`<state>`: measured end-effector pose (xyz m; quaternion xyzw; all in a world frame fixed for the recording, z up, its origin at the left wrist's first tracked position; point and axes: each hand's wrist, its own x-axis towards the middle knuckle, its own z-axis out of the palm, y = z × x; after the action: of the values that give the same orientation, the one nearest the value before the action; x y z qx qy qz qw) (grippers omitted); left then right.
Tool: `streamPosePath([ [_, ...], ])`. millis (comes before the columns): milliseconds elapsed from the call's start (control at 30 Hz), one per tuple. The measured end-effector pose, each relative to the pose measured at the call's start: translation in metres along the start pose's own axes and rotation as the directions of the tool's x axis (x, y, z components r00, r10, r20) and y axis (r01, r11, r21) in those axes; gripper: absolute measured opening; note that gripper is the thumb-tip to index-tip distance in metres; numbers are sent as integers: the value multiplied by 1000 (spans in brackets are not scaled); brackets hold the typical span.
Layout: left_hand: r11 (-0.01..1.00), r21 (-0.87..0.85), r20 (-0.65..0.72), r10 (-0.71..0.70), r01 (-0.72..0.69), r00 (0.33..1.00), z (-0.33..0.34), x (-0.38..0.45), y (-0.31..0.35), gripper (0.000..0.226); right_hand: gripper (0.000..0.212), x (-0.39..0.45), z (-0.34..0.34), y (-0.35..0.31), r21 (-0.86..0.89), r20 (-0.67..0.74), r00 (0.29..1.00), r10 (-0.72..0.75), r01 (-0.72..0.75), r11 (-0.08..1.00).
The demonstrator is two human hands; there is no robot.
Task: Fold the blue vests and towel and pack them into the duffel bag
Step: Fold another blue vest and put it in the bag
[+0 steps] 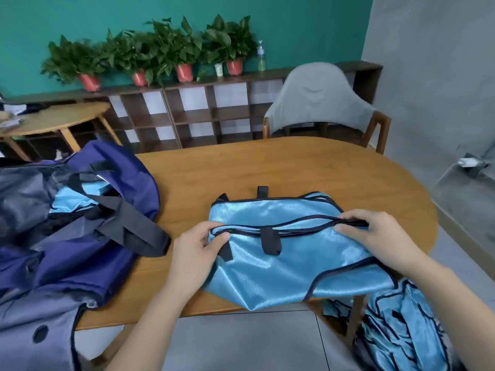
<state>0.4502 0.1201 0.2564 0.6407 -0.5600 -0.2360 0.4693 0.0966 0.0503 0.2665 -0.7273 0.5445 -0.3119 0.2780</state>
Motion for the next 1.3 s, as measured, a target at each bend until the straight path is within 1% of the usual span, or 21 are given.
streamPosePath([
  [67, 996, -92, -21, -10, 8, 1000, -3, 0, 9, 16, 16, 1, -4, -5, 70, -4, 1000, 18, -18, 997],
  [133, 990, -138, -37, -12, 7, 999, -7, 6, 16, 17, 15, 8, -8, -13, 154, -16, 1000, 24, -21, 988],
  [267, 973, -228, 9, -39, 40, 999, -13, 26, 23, 15, 15, 30, -10, -23, 230, -38, 999, 30, -20, 973],
  [333, 970, -239, -1, -44, 42, 999, -12, 39, 23, 14, 16, 45, -7, -25, 234, -49, 998, 34, -22, 972],
  [433, 982, -183, -54, -46, 35, 997, -7, 57, 14, 13, 13, 64, 0, -21, 227, -78, 996, 45, -26, 974],
  [467, 988, -149, -63, -53, 43, 997, -4, 63, 7, 12, 13, 69, 4, -18, 197, -66, 996, 52, -38, 980],
  [567, 995, 31, -47, -90, 92, 995, 5, 74, -13, 11, 17, 77, 17, -6, 12, -28, 996, 80, -80, 997],
  [667, 989, 118, -91, -82, 93, 992, 9, 78, -19, 12, 15, 79, 19, -2, -40, -36, 993, 115, -116, 992],
  [733, 982, 171, -128, -55, 77, 990, 10, 79, -21, 19, 18, 80, 18, -6, -79, -30, 993, 115, -117, 990],
  [833, 956, 282, -164, -33, 79, 986, 10, 81, -24, 37, 38, 81, 17, -9, -198, -45, 991, 126, -133, 971],
  [900, 923, 377, -181, -9, 78, 983, 7, 79, -22, 48, 46, 74, 20, -13, -316, -85, 994, 68, -92, 944],
  [967, 912, 406, -209, 32, 57, 977, 3, 73, -16, 51, 45, 59, 25, -18, -397, -164, 985, -61, -10, 918],
  [1000, 918, 396, -214, 76, 15, 974, 2, 67, -12, 48, 42, 51, 28, -21, -398, -199, 971, -132, 43, 916],
  [1033, 922, 384, -201, 143, -56, 969, 2, 60, -8, 43, 38, 43, 33, -24, -385, -211, 957, -197, 104, 917],
  [1100, 908, 356, -118, 277, -220, 953, 6, 41, -2, 32, 35, 29, 43, -29, -346, -156, 943, -293, 225, 911],
  [1167, 892, 319, 17, 332, -320, 943, 15, 15, 0, 26, 43, 20, 53, -31, -306, -7, 945, -327, 309, 900],
  [1200, 886, 317, 84, 330, -339, 940, 20, 2, 1, 30, 51, 16, 58, -31, -303, 78, 947, -310, 319, 898],
  [1233, 877, 348, 138, 302, -332, 943, 25, -10, 2, 38, 60, 13, 62, -30, -318, 152, 950, -273, 308, 896],
  [1300, 816, 507, 176, 217, -277, 960, 37, -28, 3, 60, 77, 8, 65, -28, -389, 236, 953, -189, 271, 880],
])
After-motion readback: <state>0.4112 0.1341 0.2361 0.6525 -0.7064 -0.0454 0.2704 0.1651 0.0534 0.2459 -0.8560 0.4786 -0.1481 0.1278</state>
